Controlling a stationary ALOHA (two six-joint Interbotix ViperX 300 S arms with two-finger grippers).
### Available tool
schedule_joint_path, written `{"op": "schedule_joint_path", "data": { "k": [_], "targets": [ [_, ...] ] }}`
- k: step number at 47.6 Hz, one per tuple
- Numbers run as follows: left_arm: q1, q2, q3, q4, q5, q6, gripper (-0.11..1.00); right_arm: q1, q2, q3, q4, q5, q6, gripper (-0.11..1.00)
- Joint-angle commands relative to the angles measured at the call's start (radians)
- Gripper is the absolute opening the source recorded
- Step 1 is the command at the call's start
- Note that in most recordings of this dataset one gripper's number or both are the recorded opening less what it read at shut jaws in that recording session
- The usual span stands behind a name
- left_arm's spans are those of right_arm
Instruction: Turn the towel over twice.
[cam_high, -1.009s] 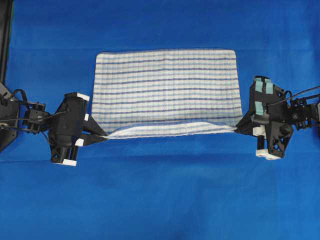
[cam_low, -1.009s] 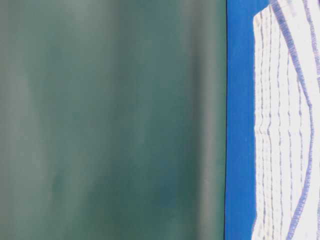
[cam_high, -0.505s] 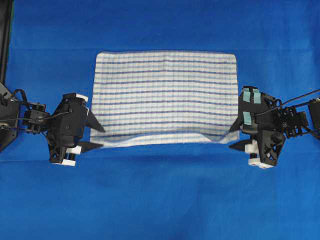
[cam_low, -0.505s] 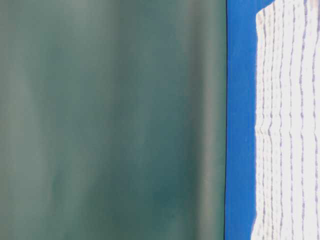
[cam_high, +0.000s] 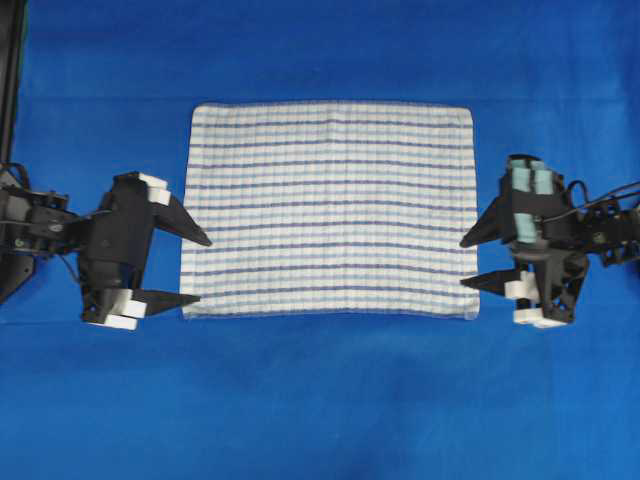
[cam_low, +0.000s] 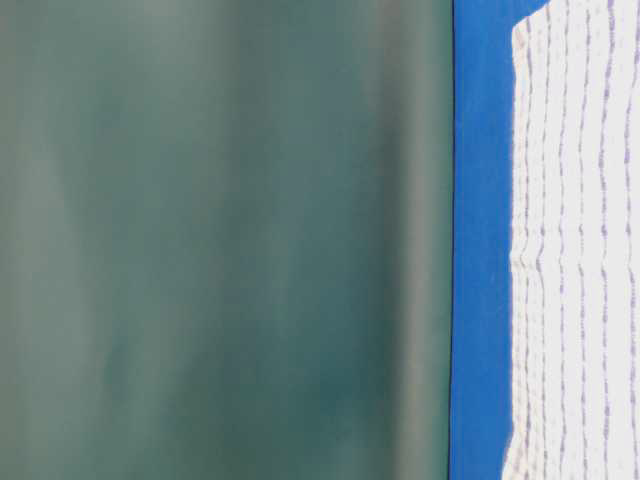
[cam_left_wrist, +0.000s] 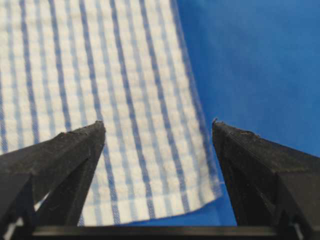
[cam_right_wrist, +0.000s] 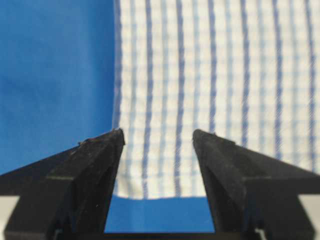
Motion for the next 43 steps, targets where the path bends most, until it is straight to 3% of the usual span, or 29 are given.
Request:
{"op": "schedule_joint_path", "data": {
  "k": [1, 10, 25, 43],
  "targets": [
    [-0.002, -0.057, -0.021, 0.0, 0.002, 0.0, 0.82, 0.0, -0.061, -0.023, -0.037, 0.003, -0.002, 0.62],
    [0.012, -0.173, -0.017, 0.0, 0.003, 0.003, 0.82, -0.025, -0.184, -0.017, -0.109, 0.005, -0.002, 0.62],
    [0.086, -0.419, 0.031, 0.0, 0.054, 0.011, 0.81, -0.064, -0.422, 0.026, -0.189, 0.038, -0.003, 0.62],
    [0.172, -0.707, 0.176, 0.0, 0.127, 0.052, 0.81, -0.218, -0.693, 0.224, -0.199, 0.006, 0.009, 0.61]
  ]
}}
